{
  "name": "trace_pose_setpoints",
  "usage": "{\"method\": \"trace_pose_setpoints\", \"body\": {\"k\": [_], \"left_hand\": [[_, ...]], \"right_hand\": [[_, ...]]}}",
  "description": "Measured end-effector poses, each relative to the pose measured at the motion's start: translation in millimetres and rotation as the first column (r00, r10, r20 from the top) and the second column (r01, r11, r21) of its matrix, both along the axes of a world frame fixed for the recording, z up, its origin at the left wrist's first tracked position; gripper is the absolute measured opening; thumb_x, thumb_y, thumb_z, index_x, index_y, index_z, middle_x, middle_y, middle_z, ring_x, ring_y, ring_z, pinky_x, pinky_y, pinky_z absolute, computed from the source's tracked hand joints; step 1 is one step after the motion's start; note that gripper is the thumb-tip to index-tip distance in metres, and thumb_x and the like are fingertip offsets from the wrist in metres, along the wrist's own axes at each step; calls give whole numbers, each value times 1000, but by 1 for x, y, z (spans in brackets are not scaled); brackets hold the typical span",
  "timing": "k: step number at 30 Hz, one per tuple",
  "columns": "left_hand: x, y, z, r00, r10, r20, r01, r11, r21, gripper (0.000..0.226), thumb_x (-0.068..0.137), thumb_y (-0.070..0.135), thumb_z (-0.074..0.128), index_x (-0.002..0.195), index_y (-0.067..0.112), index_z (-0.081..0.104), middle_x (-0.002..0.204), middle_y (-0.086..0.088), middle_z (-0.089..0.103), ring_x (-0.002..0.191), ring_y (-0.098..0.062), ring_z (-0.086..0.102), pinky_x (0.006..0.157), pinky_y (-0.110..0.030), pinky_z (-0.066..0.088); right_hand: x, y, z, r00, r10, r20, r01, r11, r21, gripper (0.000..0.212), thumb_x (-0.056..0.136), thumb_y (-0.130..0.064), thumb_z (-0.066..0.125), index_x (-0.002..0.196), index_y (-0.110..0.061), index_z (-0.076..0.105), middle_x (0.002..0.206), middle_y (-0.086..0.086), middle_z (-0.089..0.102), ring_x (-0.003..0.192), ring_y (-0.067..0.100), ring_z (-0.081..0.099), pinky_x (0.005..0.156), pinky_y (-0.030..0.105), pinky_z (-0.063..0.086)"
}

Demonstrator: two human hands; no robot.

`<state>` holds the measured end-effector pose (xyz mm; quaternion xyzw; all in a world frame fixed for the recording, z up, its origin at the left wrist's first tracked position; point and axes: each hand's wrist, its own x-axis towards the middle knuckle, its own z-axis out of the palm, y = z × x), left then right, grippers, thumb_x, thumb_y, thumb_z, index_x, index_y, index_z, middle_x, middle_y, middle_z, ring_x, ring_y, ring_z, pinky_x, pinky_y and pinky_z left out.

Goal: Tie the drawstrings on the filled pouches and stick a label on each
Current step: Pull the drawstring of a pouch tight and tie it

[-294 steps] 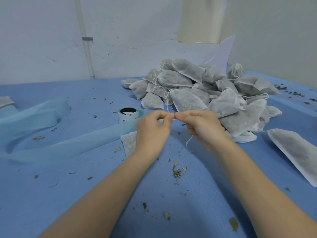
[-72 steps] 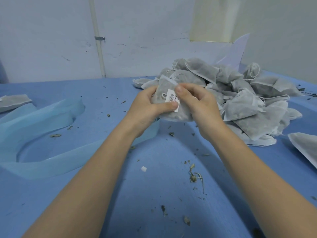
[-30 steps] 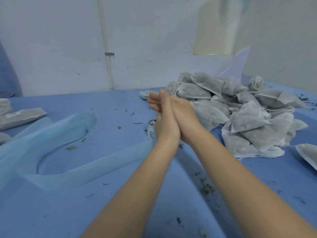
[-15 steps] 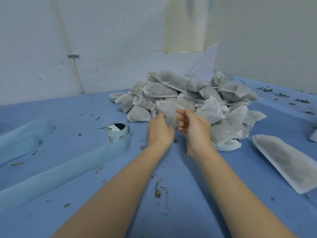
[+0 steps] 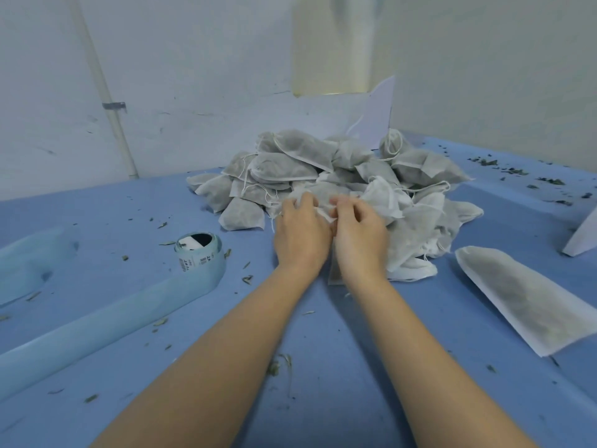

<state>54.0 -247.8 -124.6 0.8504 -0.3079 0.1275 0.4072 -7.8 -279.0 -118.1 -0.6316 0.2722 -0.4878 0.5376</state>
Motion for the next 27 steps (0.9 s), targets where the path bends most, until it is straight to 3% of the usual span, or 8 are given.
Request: {"method": "trace_pose_setpoints", "body": {"k": [4,8,11,15,18,22,25,27], "left_hand": [[-13,31,5,998,-42,-48,24,944,-329,21,83,9,40,88,28,47,79,9,57,71,-16,51,59,-30,34],[-16,63,11,971,-69,-229,-55,869,-491,25,81,5,40,76,28,50,57,15,54,53,2,46,51,-17,35],[-13,83,19,912,-125,-390,-126,820,-558,29,77,1,42,67,25,56,66,13,55,58,1,46,52,-18,35],[-6,106,24,830,-171,-531,-217,777,-590,30,74,-3,42,65,21,58,67,14,56,66,-10,48,59,-28,37],[-3,117,23,811,-153,-564,-241,793,-560,24,79,2,44,72,21,58,75,15,57,71,-8,51,60,-24,38],[-8,121,11,938,23,-346,-115,962,-248,26,85,14,48,110,23,51,107,13,56,94,-10,51,74,-25,36],[-18,115,8,990,30,140,-16,995,-99,51,76,25,56,125,13,47,126,1,48,117,-18,40,99,-28,25],[-26,105,9,960,-128,248,124,992,31,64,73,31,61,130,8,42,131,-3,44,123,-20,35,105,-27,21]], "right_hand": [[-6,-5,-1,1000,-11,-20,4,953,-304,21,98,-18,51,117,-17,61,114,-5,60,96,5,57,89,14,42],[-6,-4,-5,984,104,-142,-159,875,-458,27,101,-18,43,122,-16,61,113,-16,58,111,0,51,95,10,34],[-6,0,-11,961,136,-240,-239,845,-478,28,103,-26,40,105,-20,67,91,-26,60,87,-12,52,75,-2,32],[-4,0,-16,953,73,-293,-201,879,-432,54,101,-42,36,60,-9,49,56,-4,49,54,6,44,55,11,35],[-4,-2,-15,918,39,-396,-206,898,-389,66,99,-47,39,50,-3,44,47,4,46,47,10,40,48,21,32],[-9,-6,-10,901,77,-427,-254,892,-374,64,93,-45,53,68,13,59,56,21,50,48,12,39,46,14,33],[-12,-6,-6,885,131,-447,-307,886,-349,60,91,-44,59,57,6,55,48,2,42,42,7,30,43,15,30],[-13,-3,-5,871,172,-461,-353,871,-342,58,90,-42,61,48,-6,43,43,-5,33,41,6,28,42,16,27]]}}
